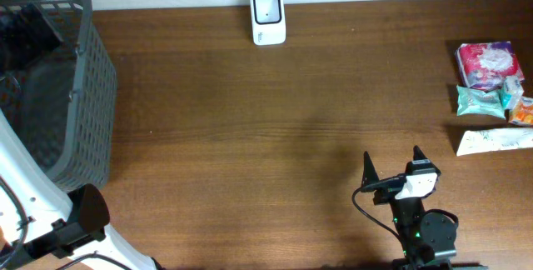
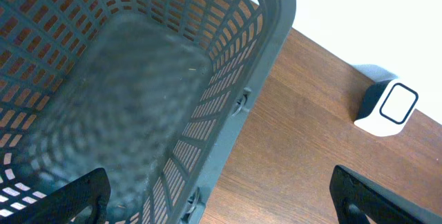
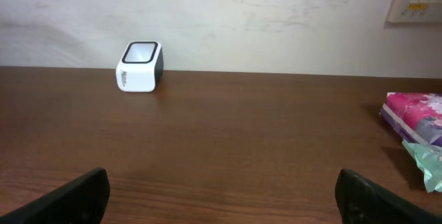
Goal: Scan the item barcode
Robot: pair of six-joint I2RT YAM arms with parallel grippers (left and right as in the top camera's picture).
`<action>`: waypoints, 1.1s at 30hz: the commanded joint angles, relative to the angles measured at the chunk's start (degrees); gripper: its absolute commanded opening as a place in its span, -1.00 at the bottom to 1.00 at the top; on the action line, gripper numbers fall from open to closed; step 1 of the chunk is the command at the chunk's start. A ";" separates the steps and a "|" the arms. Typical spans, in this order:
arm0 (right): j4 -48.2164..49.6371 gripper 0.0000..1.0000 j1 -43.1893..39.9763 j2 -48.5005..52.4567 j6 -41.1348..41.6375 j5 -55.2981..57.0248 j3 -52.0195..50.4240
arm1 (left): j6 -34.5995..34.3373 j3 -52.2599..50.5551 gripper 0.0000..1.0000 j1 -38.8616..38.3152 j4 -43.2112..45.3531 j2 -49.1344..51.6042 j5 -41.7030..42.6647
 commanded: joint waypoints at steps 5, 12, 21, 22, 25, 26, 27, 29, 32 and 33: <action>-0.28 0.97 -2.58 -0.50 -0.76 0.52 -0.50 | 0.55 0.04 0.98 0.37 -0.02 -1.07 0.20; -0.17 0.97 -3.17 -0.50 -0.76 0.33 -0.50 | 0.55 0.04 0.98 0.37 -0.02 -1.07 0.20; -0.17 0.97 -3.17 -0.48 -0.76 0.33 -0.50 | 0.55 0.04 0.98 0.37 -0.02 -1.07 0.22; -0.17 0.97 -3.17 -0.48 -0.76 0.35 -0.50 | 0.55 0.04 0.98 0.37 -0.02 -1.07 0.20; -0.17 0.97 -3.17 -0.48 -0.79 0.35 -0.50 | 0.55 0.04 0.98 0.37 -0.02 -1.07 0.20; -0.17 0.97 -3.17 -0.48 -0.79 0.33 -0.50 | 0.55 0.04 0.98 0.37 -0.02 -1.07 0.20; -0.17 0.97 -3.17 -0.48 -0.76 0.33 -0.50 | 0.55 0.04 0.98 0.37 -0.02 -1.07 0.20; -0.17 0.97 -3.17 -0.48 -0.79 0.35 -0.50 | 0.55 0.04 0.98 0.37 -0.02 -1.07 0.20; -0.17 0.97 -3.17 -0.48 -0.76 0.35 -0.50 | 0.55 0.04 0.99 0.37 -0.02 -1.55 -2.69; -0.17 0.97 -3.17 -0.48 -0.76 0.35 -0.50 | 0.57 0.04 0.98 0.37 -0.02 -2.93 -3.37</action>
